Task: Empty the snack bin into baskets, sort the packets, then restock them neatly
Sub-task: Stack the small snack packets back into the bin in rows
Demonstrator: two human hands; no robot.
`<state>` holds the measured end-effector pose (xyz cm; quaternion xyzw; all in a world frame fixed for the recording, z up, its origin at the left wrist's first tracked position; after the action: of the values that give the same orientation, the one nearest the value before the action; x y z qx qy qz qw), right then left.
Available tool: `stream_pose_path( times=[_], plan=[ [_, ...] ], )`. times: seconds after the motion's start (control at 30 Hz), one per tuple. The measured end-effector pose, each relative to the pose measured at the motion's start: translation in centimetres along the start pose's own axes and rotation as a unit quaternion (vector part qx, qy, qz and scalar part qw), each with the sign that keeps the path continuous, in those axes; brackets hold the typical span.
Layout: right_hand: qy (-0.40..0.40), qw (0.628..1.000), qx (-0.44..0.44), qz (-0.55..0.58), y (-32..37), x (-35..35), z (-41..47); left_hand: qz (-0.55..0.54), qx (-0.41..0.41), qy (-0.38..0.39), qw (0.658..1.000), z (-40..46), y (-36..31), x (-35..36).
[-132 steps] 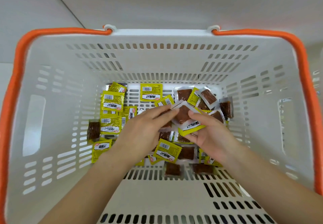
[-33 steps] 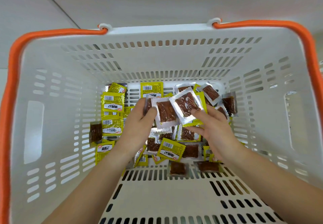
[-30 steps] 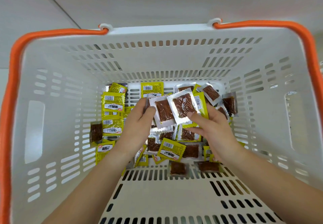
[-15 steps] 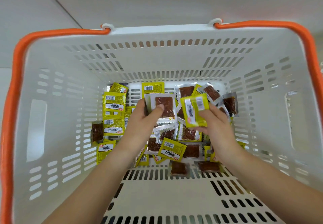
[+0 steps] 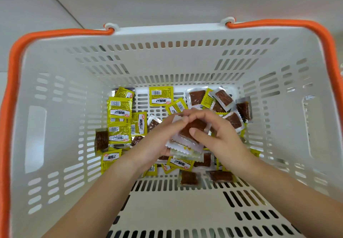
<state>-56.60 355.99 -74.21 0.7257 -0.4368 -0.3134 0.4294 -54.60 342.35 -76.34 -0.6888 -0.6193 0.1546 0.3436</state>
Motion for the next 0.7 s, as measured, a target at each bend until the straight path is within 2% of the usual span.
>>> stream_pose_path(
  times=[0.1,0.17,0.27,0.3,0.4,0.53,0.7],
  plan=[
    [-0.032,0.999,0.039,-0.010,-0.1,-0.2,0.4,0.010,0.017,-0.016,1.000,-0.2,0.2,0.2],
    [-0.054,0.991,0.123,0.026,-0.9,-0.5,0.4,-0.015,0.034,-0.045,0.998,-0.2,0.1,-0.2],
    [0.024,0.944,0.256,0.209,-1.6,0.7,-0.1,-0.032,0.074,-0.095,0.992,0.1,-0.6,-0.5],
    [0.046,0.926,0.275,0.252,-1.7,1.4,-0.3,-0.024,0.085,-0.110,0.990,0.1,-0.9,-0.5],
    [0.027,0.941,0.250,0.224,-0.9,2.5,-0.5,0.006,0.108,-0.155,0.982,-0.6,-1.6,-0.1],
    [0.008,0.967,0.187,0.171,3.0,2.2,-1.1,-0.037,0.121,-0.201,0.971,-1.7,-4.4,0.5],
    [0.002,0.995,0.056,0.082,10.5,0.7,-4.2,0.060,0.164,-0.158,0.972,-8.0,-11.2,2.8]
  ],
)
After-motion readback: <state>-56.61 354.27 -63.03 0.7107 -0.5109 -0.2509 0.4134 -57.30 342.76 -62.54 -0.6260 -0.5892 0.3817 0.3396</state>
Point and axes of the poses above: each hand's wrist, its own z-axis towards the middle knuckle, its own x-axis out of the palm, y = z × x, the point moved 5 cm from there along z, towards the middle knuckle, and after that the axes turned 6 degrees about x, right-handed, at the moved point
